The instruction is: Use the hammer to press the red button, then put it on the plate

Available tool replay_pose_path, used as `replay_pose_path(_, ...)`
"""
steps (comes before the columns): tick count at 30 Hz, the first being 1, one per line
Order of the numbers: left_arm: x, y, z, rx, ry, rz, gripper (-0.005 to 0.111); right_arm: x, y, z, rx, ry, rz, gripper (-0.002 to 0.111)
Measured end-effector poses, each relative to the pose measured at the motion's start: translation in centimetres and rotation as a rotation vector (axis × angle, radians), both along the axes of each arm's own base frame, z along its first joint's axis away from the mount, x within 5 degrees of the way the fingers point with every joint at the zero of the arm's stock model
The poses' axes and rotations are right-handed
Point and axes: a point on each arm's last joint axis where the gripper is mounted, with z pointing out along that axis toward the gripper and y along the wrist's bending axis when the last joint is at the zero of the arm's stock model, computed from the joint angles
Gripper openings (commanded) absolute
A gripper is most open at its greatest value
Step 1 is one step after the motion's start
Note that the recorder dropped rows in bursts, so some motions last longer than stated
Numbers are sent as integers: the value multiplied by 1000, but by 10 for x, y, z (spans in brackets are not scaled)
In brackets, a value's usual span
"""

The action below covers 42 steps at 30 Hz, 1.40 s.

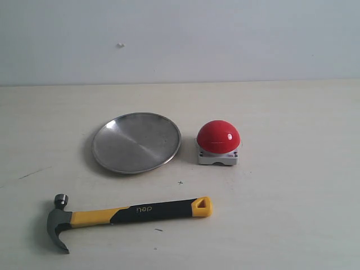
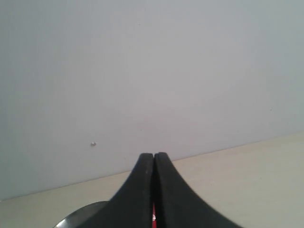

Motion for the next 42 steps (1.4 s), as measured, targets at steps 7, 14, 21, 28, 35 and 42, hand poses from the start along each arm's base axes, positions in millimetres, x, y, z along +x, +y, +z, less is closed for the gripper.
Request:
replay_pose_path(7, 0, 0, 0, 0, 0, 0, 0, 0, 0, 0, 0, 4, -1, 0)
replay_pose_path(14, 0, 0, 0, 0, 0, 0, 0, 0, 0, 0, -2, 4, -2, 0)
replay_pose_path(21, 0, 0, 0, 0, 0, 0, 0, 4, 1, 14, 15, -14, 17, 0)
replay_pose_path(28, 0, 0, 0, 0, 0, 0, 0, 52, -3, 80, -120, 228, -60, 0)
replay_pose_path(35, 0, 0, 0, 0, 0, 0, 0, 134, -16, 103, -494, 824, -118, 0)
replay_pose_path(42, 0, 0, 0, 0, 0, 0, 0, 224, 33, 78, -786, 1217, 698, 0)
